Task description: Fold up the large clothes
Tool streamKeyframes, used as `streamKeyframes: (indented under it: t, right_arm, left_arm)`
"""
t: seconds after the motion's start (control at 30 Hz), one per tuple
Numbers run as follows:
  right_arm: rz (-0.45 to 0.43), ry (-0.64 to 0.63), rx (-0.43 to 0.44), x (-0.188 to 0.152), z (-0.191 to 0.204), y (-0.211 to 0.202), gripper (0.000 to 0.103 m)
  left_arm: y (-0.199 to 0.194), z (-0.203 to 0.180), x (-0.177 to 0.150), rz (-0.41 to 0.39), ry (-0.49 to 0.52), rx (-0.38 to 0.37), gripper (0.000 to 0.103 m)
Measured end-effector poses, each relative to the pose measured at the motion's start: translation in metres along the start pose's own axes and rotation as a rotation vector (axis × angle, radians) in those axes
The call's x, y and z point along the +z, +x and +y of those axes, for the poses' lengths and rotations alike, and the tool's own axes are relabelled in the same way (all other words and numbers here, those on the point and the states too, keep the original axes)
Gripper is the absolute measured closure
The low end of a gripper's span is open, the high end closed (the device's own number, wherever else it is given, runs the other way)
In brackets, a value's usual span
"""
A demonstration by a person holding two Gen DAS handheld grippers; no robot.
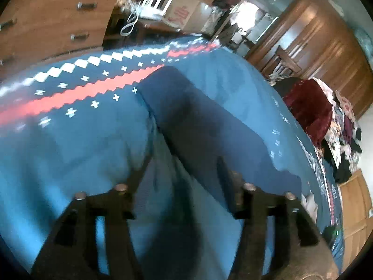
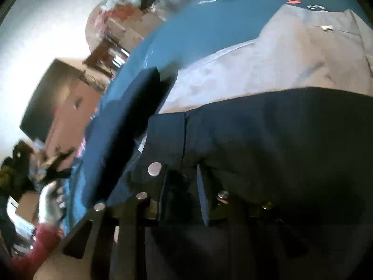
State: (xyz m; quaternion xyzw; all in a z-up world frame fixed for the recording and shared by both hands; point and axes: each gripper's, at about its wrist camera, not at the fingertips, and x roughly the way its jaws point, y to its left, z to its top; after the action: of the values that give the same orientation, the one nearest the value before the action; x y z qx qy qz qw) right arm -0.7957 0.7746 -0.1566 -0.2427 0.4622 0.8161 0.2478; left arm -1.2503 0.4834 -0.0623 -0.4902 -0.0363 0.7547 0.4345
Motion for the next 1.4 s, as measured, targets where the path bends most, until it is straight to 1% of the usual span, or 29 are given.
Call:
streamKeyframes:
  t: [0.07,0.13,0.2,0.23,0.27,0.33,0.4,0.5,0.57,0.6,0.63,0.67,0.7,0.73,0.77,0.8,0.83,0.87,0.9,0.93,0.97,1.0,1.07,1.13,1.23,1.27,1.33,1.37,1.4]
  right_arm:
    - [-0.008,-0.005,-0.006,-0.002,0.001,-0.003,0.082]
    - [-0.015,-0.016,-0.027,-0.005,0.006,-0.008,0.080]
    - [-0.020,-0.024,-0.044,-0.004,0.012,-0.010,0.077]
    - [-0.022,-0.023,-0.048,0.000,0.016,-0.009,0.074]
    - [-0.030,-0.016,-0.048,-0.002,0.019,-0.016,0.069]
    - [-0.052,-0.005,-0.040,-0.009,0.022,-0.030,0.068]
    - [-0.079,0.009,-0.025,-0.020,0.022,-0.056,0.068]
    - [-0.142,0.032,-0.005,-0.028,0.022,-0.091,0.068]
    - [-0.185,0.060,0.016,-0.034,0.019,-0.119,0.068]
    - [-0.201,0.068,0.019,-0.036,0.017,-0.131,0.068]
    - [-0.215,0.073,0.023,-0.037,0.016,-0.140,0.068]
    - [-0.233,0.077,0.029,-0.039,0.014,-0.155,0.068]
    - [-0.252,0.079,0.029,-0.042,0.011,-0.170,0.068]
    - [-0.265,0.078,0.032,-0.046,0.006,-0.185,0.068]
    - [-0.282,0.084,0.029,-0.051,-0.001,-0.200,0.065]
    - [-0.298,0.106,0.023,-0.055,-0.011,-0.211,0.062]
    - [-0.313,0.152,0.023,-0.062,-0.028,-0.223,0.058]
    - [-0.316,0.186,0.032,-0.067,-0.040,-0.230,0.058]
    - [-0.321,0.260,0.044,-0.077,-0.064,-0.239,0.058]
    - [-0.323,0.299,0.049,-0.083,-0.075,-0.242,0.058]
    - [-0.320,0.365,0.059,-0.091,-0.096,-0.246,0.058]
    - [-0.316,0.390,0.063,-0.096,-0.105,-0.246,0.058]
    - [-0.300,0.424,0.073,-0.101,-0.120,-0.244,0.058]
    - [-0.280,0.428,0.085,-0.097,-0.123,-0.238,0.058]
    - [-0.220,0.377,0.112,-0.077,-0.112,-0.214,0.058]
    - [-0.187,0.361,0.116,-0.067,-0.108,-0.201,0.058]
    - [-0.135,0.350,0.081,-0.055,-0.105,-0.176,0.058]
    - [-0.112,0.340,0.034,-0.049,-0.102,-0.163,0.058]
    - [-0.096,0.334,0.031,-0.044,-0.100,-0.154,0.058]
  left_arm:
    - [0.019,0.006,0.008,0.010,-0.033,0.033,0.046]
    - [0.030,0.017,0.019,-0.018,-0.076,0.047,0.049]
    - [0.036,0.019,0.026,-0.032,-0.091,0.057,0.060]
    - [0.039,0.017,0.030,-0.028,-0.082,0.044,0.077]
    - [0.041,0.014,0.033,-0.022,-0.062,0.039,0.090]
    - [0.036,-0.005,0.032,-0.030,0.019,0.036,0.095]
    - [0.020,-0.032,0.028,-0.057,0.086,-0.031,0.096]
    - [-0.027,-0.100,0.009,-0.119,0.211,-0.218,0.098]
    - [-0.060,-0.161,-0.016,-0.137,0.315,-0.372,0.098]
    - [-0.075,-0.193,-0.032,-0.136,0.354,-0.454,0.098]
    - [-0.092,-0.230,-0.054,-0.123,0.404,-0.557,0.098]
    - [-0.101,-0.254,-0.071,-0.116,0.436,-0.623,0.098]
    - [-0.111,-0.282,-0.094,-0.099,0.458,-0.707,0.097]
    - [-0.116,-0.310,-0.121,-0.070,0.487,-0.786,0.094]
    - [-0.114,-0.334,-0.149,-0.016,0.522,-0.852,0.081]
    - [-0.105,-0.348,-0.169,0.046,0.544,-0.886,0.069]
    - [-0.094,-0.362,-0.197,0.125,0.562,-0.892,0.049]
    - [-0.084,-0.367,-0.218,0.192,0.571,-0.882,0.050]
    - [-0.074,-0.368,-0.239,0.270,0.581,-0.876,0.051]
    - [-0.068,-0.363,-0.255,0.322,0.578,-0.866,0.052]
    - [-0.064,-0.355,-0.261,0.342,0.570,-0.860,0.052]
    - [-0.063,-0.344,-0.264,0.349,0.560,-0.845,0.052]
    - [-0.060,-0.317,-0.254,0.325,0.525,-0.799,0.051]
    - [-0.051,-0.285,-0.230,0.291,0.445,-0.734,0.051]
    - [-0.042,-0.236,-0.194,0.207,0.340,-0.622,0.050]
    - [-0.039,-0.223,-0.187,0.189,0.301,-0.603,0.050]
    - [-0.034,-0.196,-0.179,0.161,0.234,-0.544,0.050]
    - [-0.029,-0.188,-0.175,0.158,0.212,-0.525,0.050]
    - [-0.028,-0.176,-0.175,0.154,0.189,-0.512,0.050]
